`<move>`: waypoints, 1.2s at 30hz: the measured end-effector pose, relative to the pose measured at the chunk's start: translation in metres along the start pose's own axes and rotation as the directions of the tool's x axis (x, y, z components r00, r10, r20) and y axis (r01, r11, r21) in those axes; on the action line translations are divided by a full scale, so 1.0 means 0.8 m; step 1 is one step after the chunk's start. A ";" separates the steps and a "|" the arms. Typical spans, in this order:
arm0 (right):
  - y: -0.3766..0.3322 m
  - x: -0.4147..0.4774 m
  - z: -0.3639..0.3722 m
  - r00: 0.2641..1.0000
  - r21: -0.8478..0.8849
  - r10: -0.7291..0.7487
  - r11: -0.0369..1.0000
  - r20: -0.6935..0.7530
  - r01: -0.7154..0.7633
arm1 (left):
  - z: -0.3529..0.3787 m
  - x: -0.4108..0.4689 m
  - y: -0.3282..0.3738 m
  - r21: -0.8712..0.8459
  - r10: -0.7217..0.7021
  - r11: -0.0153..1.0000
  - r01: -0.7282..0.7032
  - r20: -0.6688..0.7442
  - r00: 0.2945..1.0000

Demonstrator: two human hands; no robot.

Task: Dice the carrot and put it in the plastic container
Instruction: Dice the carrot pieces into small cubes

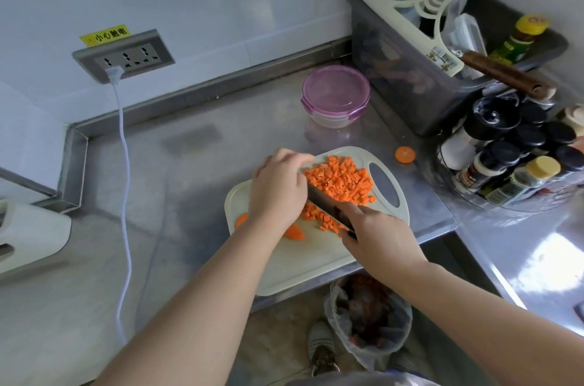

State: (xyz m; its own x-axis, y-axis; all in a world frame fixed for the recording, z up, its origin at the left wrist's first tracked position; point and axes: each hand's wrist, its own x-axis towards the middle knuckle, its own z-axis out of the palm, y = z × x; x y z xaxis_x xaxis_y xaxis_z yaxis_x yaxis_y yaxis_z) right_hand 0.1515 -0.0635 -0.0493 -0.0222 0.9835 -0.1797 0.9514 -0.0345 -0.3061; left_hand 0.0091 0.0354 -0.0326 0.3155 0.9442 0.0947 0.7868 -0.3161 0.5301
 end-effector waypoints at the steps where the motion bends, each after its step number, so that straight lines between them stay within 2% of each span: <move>1: -0.002 0.001 0.001 1.000 0.063 0.016 0.998 0.019 -0.017 | -0.004 -0.008 -0.006 -0.116 -0.082 0.991 0.069 -0.110 0.991; 3: -0.009 0.002 0.005 0.997 0.211 0.037 0.976 0.061 -0.049 | -0.008 -0.027 -0.021 -0.286 -0.295 0.933 0.218 -0.260 0.919; 5: -0.018 0.004 0.012 0.994 0.323 0.049 0.943 0.094 -0.077 | -0.007 -0.046 -0.035 -0.372 -0.483 0.845 0.385 -0.220 0.848; 8: -0.032 0.005 0.023 0.990 0.366 0.063 0.924 0.128 -0.106 | 0.011 -0.067 -0.053 -0.252 -0.592 0.756 0.605 0.133 0.795; 10: -0.036 0.004 0.029 0.985 0.360 0.059 0.926 0.164 -0.116 | 0.025 -0.075 -0.059 -0.174 -0.606 0.719 0.673 0.319 0.729; 12: -0.038 0.003 0.034 0.979 0.346 0.060 0.930 0.197 -0.126 | 0.032 -0.077 -0.056 -0.150 -0.612 0.701 0.697 0.375 0.696; 16: -0.039 0.004 0.039 0.976 0.355 0.065 0.925 0.208 -0.137 | 0.034 -0.073 -0.050 -0.168 -0.596 0.726 0.667 0.331 0.731; 21: -0.043 0.000 0.046 0.977 0.359 0.022 0.928 0.212 -0.099 | 0.030 -0.069 -0.047 -0.179 -0.596 0.725 0.665 0.321 0.736; 26: -0.043 0.006 0.048 0.980 0.359 -0.029 0.932 0.199 -0.045 | 0.029 -0.069 -0.050 -0.249 -0.615 0.679 0.691 0.320 0.720; 32: -0.045 0.012 0.043 0.958 0.291 0.004 0.952 0.288 -0.092 | 0.030 -0.068 -0.053 -0.289 -0.626 0.639 0.713 0.342 0.701; 36: -0.047 0.012 0.040 0.990 0.287 0.026 0.956 0.136 -0.065 | 0.036 -0.066 -0.058 -0.358 -0.628 0.564 0.744 0.399 0.668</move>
State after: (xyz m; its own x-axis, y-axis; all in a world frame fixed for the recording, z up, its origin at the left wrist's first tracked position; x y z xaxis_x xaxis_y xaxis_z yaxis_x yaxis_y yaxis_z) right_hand 0.1055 -0.0580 -0.0692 -0.0389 0.9489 -0.3131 0.8228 -0.1474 -0.5489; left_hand -0.0291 -0.0025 -0.0865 -0.0718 0.7921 -0.6061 0.4890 0.5576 0.6708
